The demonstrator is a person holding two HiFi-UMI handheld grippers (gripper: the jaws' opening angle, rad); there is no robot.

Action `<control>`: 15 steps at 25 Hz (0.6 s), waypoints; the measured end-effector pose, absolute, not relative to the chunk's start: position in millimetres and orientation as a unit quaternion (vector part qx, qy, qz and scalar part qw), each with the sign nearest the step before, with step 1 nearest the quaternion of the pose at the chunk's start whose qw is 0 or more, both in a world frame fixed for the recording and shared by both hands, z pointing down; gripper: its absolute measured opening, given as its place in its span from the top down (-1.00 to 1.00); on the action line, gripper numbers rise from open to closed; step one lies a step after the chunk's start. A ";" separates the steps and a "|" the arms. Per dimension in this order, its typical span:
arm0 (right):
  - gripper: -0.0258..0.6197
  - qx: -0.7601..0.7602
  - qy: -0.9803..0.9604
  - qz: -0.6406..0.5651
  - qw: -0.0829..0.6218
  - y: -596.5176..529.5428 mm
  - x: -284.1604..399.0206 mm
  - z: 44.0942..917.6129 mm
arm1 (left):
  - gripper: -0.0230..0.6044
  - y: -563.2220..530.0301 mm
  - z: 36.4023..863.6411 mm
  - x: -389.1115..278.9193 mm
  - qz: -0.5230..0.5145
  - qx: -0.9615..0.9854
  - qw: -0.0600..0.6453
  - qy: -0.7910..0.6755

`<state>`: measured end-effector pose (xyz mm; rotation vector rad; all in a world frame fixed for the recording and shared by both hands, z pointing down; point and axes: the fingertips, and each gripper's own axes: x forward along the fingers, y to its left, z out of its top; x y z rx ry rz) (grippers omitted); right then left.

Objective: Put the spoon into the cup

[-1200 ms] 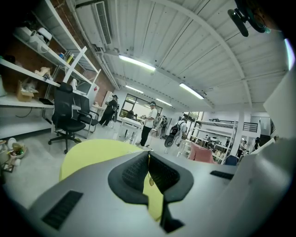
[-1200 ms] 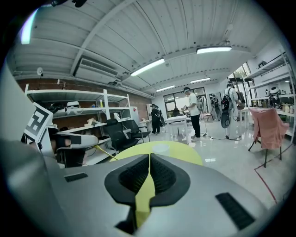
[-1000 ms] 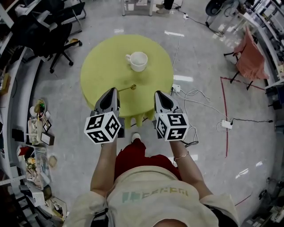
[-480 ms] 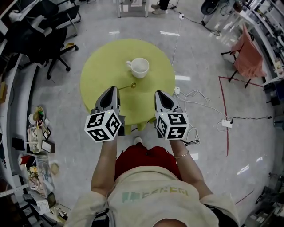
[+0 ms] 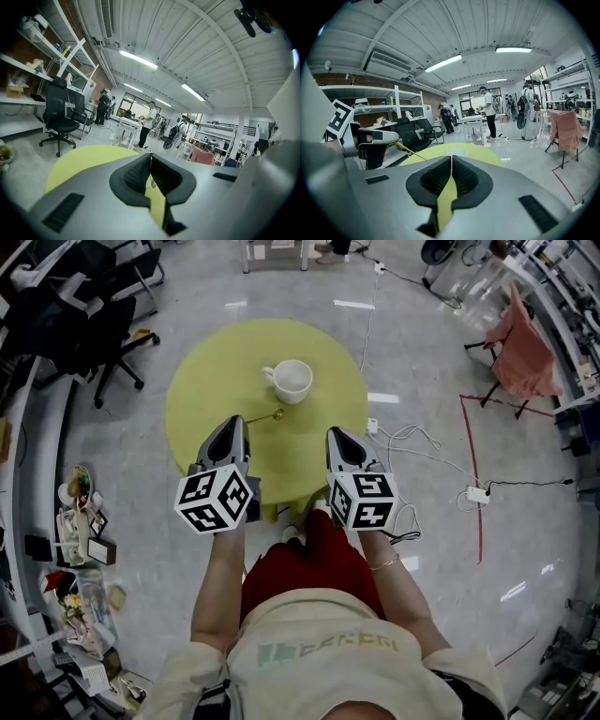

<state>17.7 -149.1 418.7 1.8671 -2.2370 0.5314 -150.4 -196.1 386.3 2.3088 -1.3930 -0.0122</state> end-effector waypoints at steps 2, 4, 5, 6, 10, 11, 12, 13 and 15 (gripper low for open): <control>0.81 0.627 -0.752 0.180 0.090 -153.2 22.3 420.9 | 0.85 -201.3 386.3 -147.2 -0.006 0.834 0.221 -0.506; 0.81 0.626 -0.753 0.181 0.090 -158.8 26.1 422.6 | 0.85 -207.5 385.6 -143.7 -0.007 0.833 0.220 -0.507; 0.81 0.625 -0.754 0.181 0.091 -162.4 27.3 422.8 | 0.85 -210.9 384.8 -142.3 -0.006 0.833 0.219 -0.508; 0.81 0.624 -0.754 0.181 0.091 -166.5 28.5 422.7 | 0.85 -214.6 383.9 -140.8 -0.006 0.833 0.219 -0.509; 0.81 0.621 -0.757 0.181 0.092 -184.3 37.4 421.9 | 0.85 -231.3 380.1 -130.5 -0.005 0.832 0.214 -0.511; 0.81 0.620 -0.758 0.181 0.093 -188.3 40.4 422.2 | 0.85 -235.4 379.8 -126.7 -0.005 0.832 0.213 -0.512; 0.81 0.619 -0.759 0.181 0.093 -192.2 43.4 422.6 | 0.85 -239.6 379.7 -122.7 -0.004 0.833 0.211 -0.512; 0.81 0.618 -0.760 0.181 0.094 -196.3 46.0 422.9 | 0.85 -244.0 379.6 -119.1 -0.004 0.833 0.210 -0.512; 0.81 0.615 -0.762 0.181 0.095 -205.2 49.0 422.8 | 0.85 -253.0 379.0 -113.9 -0.003 0.834 0.208 -0.512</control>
